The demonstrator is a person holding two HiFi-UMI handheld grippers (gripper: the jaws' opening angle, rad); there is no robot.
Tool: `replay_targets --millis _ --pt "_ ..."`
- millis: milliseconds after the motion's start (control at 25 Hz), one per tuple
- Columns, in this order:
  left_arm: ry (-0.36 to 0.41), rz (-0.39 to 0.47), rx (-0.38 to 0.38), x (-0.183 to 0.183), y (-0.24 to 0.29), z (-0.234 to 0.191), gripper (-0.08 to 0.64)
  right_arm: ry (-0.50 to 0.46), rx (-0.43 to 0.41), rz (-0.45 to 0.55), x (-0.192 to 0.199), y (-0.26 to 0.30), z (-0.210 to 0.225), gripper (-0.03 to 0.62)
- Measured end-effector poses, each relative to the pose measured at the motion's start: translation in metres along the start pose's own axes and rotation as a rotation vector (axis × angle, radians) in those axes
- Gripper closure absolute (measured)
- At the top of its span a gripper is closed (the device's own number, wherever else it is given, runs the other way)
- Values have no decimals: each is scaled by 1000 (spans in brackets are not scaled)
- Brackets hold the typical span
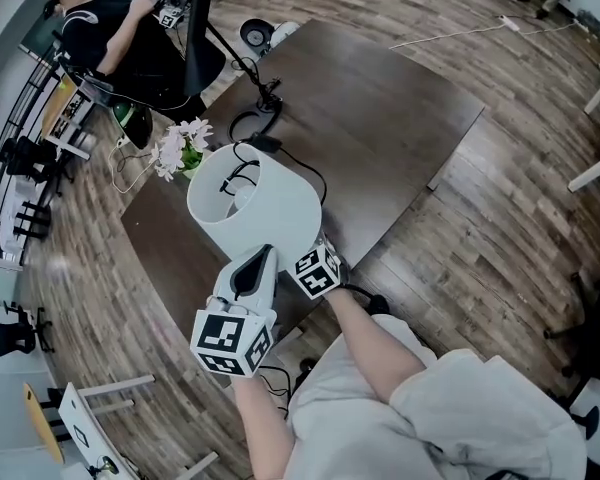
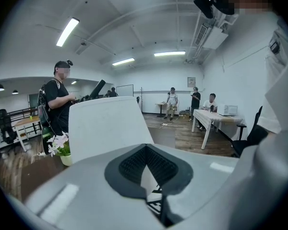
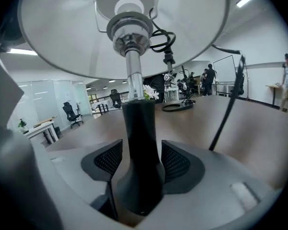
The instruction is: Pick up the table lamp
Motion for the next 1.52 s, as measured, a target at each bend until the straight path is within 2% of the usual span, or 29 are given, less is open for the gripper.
replay_targets --millis 80,240,480,840,1120,1520 --pt "-9 16 -10 0 3 -3 558 -31 -10 -1 -2 8 1 304" --pt "-11 6 -43 3 11 -11 558 -63 12 -18 -4 18 9 354" --pt "-40 -6 -90 11 16 -24 558 -129 -17 -66 -13 25 17 367" --pt "-104 -26 -120 33 13 -33 558 -134 -54 -43 -7 18 20 377" --pt "-131 -25 -155 37 2 -41 558 -90 -23 -36 -11 17 23 380" --pt "-159 -55 -140 42 -13 -47 558 -42 16 -67 -15 12 18 380"
Point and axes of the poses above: the fingertips, and each gripper's own axes: y forward along the fingers, z to its right, x out of its underside, the point moved 10 cm from there along -y, backward along the fingers, and after that the axes turned 8 degrees about -x, right-handed, at the moved point
